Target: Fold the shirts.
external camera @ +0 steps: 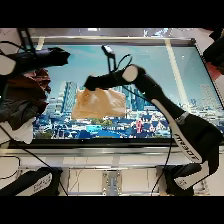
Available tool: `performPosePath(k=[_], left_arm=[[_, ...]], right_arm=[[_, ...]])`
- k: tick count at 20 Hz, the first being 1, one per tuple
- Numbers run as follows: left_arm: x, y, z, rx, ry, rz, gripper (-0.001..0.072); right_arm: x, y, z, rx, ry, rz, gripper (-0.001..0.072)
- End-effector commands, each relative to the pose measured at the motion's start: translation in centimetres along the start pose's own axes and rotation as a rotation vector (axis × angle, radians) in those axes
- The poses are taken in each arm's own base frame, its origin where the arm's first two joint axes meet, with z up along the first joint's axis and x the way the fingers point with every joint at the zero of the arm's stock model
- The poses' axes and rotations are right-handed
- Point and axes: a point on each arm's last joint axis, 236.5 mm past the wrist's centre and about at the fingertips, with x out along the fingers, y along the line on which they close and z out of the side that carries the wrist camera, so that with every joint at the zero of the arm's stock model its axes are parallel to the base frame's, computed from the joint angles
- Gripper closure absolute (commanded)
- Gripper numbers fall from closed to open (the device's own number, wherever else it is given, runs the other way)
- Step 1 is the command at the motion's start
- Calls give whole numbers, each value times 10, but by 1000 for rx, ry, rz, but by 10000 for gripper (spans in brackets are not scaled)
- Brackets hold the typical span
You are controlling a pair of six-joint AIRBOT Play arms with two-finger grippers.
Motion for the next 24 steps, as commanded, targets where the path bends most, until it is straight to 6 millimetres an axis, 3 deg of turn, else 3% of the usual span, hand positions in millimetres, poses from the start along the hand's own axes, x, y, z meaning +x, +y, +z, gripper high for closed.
performPosePath(k=[1,2,3,5,7,9,10,12,15,18,21,24], left_arm=[[-34,17,-11,-3,64,35,693],[-35,20,-15,0,81,44,693],[-35,21,-18,3,93,48,693],[-35,21,-20,3,104,45,693],[-35,23,-21,9,106,54,693],[-35,24,-21,10,109,56,693],[-33,25,-23,7,113,56,693],[-25,29,-28,-3,133,55,693],[-10,37,-40,-26,171,52,692],[0,41,-48,-39,196,49,693],[2,41,-51,-41,204,46,693],[2,40,-51,-41,204,44,693]], right_arm=[[24,31,18,-41,-152,27,120],[17,16,17,-72,-129,-15,121],[6,-12,15,-107,-79,-86,122],[-29,-88,2,-116,68,-256,122],[-81,-176,-20,23,220,-428,122],[-118,-230,-44,175,309,-483,122],[-129,-246,-54,246,332,-474,122],[-132,-257,-70,386,356,-338,123],[-119,-266,-83,519,349,-119,122],[-87,-273,-99,580,371,-1,121],[-46,-260,-115,613,400,119,121],[-14,-248,-129,598,426,124,121]])
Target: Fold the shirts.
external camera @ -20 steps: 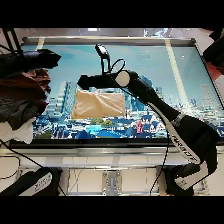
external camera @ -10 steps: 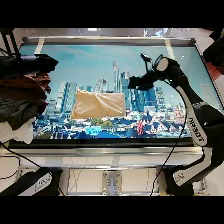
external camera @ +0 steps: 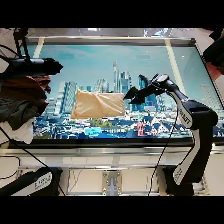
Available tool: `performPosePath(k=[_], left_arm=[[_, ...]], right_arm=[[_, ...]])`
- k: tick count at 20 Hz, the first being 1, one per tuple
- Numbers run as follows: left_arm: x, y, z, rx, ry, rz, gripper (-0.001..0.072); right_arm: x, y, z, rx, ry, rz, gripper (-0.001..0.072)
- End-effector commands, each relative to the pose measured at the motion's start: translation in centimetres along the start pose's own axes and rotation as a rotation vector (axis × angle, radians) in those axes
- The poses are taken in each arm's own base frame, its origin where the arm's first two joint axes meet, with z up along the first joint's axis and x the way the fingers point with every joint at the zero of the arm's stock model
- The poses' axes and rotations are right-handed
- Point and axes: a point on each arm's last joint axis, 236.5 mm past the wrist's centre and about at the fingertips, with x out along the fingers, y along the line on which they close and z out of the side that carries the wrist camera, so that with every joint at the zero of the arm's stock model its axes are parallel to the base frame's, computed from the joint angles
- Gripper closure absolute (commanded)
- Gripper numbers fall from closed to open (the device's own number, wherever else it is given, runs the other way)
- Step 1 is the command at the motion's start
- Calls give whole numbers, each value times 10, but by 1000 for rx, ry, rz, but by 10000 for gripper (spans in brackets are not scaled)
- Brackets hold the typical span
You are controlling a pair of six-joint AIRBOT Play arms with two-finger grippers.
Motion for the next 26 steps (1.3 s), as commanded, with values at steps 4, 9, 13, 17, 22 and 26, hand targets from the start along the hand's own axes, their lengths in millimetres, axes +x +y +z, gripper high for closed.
performPosePath(k=[4,9,13,17,22,26], left_arm=[[2,-4,-5,-3,21,-15,693],[1,-7,-15,-2,62,-30,693],[1,-7,-15,-3,62,-30,693],[1,-7,-15,-3,62,-30,693],[1,-7,-15,-3,62,-30,693],[2,-7,-15,-3,62,-30,693]], right_arm=[[71,26,-6,-58,16,22,123],[69,76,-17,-185,71,76,702],[-25,65,15,-277,-38,-154,702],[-195,8,35,-177,-305,-476,703],[-386,-62,-38,97,-547,-677,703],[-457,-118,-135,365,-632,-717,703]])
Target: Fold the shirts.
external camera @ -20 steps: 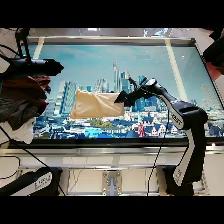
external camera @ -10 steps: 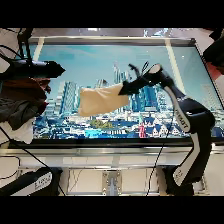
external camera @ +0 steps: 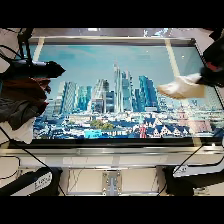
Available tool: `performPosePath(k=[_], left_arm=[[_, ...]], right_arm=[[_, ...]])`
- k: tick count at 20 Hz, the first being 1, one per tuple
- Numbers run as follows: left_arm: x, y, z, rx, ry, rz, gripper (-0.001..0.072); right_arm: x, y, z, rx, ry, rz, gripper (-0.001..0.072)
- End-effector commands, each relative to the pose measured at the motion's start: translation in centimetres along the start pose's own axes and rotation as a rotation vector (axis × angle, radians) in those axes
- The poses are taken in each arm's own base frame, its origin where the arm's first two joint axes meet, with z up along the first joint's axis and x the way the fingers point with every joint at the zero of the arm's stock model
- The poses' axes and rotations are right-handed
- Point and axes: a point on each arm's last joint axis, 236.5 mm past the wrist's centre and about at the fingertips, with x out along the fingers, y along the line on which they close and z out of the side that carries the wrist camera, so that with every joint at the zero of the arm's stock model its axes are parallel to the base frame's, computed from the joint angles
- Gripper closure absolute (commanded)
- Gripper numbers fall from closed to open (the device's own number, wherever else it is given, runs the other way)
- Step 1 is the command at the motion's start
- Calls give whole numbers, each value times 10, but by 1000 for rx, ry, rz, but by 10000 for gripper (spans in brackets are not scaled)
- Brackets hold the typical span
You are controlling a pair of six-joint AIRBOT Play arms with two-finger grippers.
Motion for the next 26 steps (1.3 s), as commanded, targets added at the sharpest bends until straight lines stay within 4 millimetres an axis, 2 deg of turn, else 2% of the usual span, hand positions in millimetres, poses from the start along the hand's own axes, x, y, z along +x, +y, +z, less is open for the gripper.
performPosePath(k=[1,3,5,7,8,9,10,11,14,16,17,19,20,21,23,26], left_arm=[[0,0,0,0,1,-1,693],[0,0,0,0,1,0,693],[0,0,0,-18,1,-1,693],[0,0,0,-41,1,-1,693],[0,0,0,-41,1,-1,693],[0,0,0,-41,1,-1,693],[0,0,0,-41,1,-1,693],[0,0,0,-41,1,-1,693],[0,0,0,-41,1,-1,693],[0,0,0,-41,1,-1,693],[0,0,0,-41,1,-1,692],[1,0,-1,-42,3,0,692],[2,1,-1,-42,4,0,692],[3,1,-2,-44,7,-1,693],[6,1,-7,-48,30,-6,692],[6,-5,-26,-50,111,-34,692]], right_arm=[[-42,-94,-49,222,4,-118,703],[-25,-117,-90,275,71,-116,702],[10,-129,-135,337,176,-107,702],[49,-129,-185,383,304,-81,696],[60,-125,-206,397,362,-64,614],[65,-118,-223,410,416,-44,434],[61,-110,-234,414,458,-27,279],[50,-104,-236,414,478,-18,260],[-6,-89,-215,381,416,-39,260],[-51,-74,-187,399,291,-57,261],[-69,-57,-166,403,184,-21,262],[-99,-9,-127,309,-10,127,270],[-113,18,-107,234,-107,199,433],[-122,42,-93,147,-183,256,713],[-127,84,-81,-17,-252,319,702],[-114,124,-86,-200,-223,338,702]])
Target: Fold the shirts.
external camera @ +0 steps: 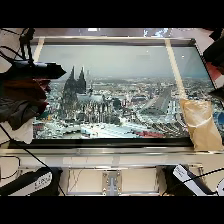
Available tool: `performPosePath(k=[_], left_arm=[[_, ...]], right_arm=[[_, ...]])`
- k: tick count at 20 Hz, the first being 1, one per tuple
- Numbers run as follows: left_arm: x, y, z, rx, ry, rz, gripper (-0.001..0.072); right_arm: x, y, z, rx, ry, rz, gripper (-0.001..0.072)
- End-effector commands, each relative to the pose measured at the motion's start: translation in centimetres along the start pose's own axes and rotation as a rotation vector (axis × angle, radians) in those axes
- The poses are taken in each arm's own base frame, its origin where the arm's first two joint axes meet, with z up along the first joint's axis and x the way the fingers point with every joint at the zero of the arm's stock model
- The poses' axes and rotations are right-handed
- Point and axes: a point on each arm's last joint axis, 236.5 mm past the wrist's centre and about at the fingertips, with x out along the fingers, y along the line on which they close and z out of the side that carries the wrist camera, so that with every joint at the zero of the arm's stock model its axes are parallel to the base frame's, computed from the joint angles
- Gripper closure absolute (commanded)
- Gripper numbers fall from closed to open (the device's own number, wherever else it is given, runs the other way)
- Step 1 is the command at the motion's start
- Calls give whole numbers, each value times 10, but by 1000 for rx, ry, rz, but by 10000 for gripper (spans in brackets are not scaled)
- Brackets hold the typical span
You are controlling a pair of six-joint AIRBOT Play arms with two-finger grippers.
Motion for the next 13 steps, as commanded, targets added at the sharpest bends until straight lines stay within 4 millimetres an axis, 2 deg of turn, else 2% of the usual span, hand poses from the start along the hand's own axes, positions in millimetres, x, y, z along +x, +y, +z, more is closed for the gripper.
performPosePath(k=[1,4,13], left_arm=[[1,-5,-18,-2,77,-24,692],[1,-5,-18,-3,79,-24,692],[2,-5,-19,-3,80,-24,693]], right_arm=[[13,52,6,-216,-29,69,702],[19,54,-2,-252,5,42,702],[19,58,2,-220,-12,58,701]])
